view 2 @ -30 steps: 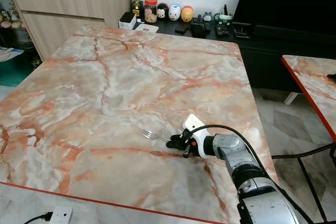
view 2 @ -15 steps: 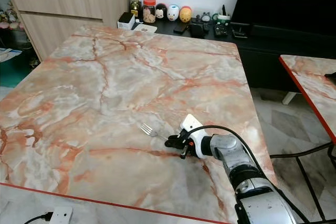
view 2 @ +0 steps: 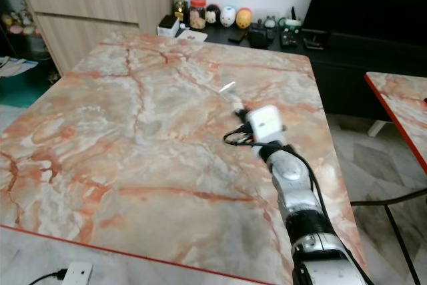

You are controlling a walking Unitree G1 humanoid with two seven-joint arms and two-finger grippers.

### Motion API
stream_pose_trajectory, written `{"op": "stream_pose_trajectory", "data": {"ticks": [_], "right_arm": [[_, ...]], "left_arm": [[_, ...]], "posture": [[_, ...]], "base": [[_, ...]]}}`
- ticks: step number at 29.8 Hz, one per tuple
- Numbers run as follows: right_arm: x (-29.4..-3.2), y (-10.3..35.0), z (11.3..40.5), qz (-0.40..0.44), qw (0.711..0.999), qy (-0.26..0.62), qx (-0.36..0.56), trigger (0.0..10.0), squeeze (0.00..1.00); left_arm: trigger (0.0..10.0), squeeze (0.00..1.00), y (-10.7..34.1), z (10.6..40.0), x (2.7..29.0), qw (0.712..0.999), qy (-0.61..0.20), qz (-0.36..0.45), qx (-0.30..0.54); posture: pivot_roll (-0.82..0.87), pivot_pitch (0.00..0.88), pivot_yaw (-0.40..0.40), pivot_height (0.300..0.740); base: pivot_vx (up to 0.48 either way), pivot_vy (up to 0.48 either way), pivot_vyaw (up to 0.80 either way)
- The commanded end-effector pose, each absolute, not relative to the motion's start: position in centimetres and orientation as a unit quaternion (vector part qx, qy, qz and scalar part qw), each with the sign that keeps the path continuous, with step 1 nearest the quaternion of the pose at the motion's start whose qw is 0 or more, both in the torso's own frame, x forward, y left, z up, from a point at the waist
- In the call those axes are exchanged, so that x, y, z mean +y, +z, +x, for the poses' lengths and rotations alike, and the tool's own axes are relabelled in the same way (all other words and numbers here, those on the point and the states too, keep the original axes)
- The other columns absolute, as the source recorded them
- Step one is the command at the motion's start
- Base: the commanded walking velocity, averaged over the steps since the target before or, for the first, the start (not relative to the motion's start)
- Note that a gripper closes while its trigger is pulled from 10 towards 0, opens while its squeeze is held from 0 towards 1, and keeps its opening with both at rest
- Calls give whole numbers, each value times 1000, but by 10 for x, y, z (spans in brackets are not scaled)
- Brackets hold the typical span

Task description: Setting the table

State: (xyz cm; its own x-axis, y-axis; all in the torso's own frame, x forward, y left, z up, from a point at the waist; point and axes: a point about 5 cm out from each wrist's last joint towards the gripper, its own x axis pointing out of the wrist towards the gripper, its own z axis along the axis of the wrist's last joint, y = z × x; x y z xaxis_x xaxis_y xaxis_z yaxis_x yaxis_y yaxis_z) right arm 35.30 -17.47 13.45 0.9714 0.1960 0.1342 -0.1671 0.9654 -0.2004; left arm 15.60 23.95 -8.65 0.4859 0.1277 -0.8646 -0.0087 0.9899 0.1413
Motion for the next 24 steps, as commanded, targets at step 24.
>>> {"op": "stream_pose_trajectory", "data": {"ticks": [24], "right_arm": [[-179,146,306,-85,981,-72,-158,10000,0]], "left_arm": [[10000,0,-62,204,242,897,57,86,430]], "posture": [[108,0,13,707]], "base": [[0,0,0]]}}
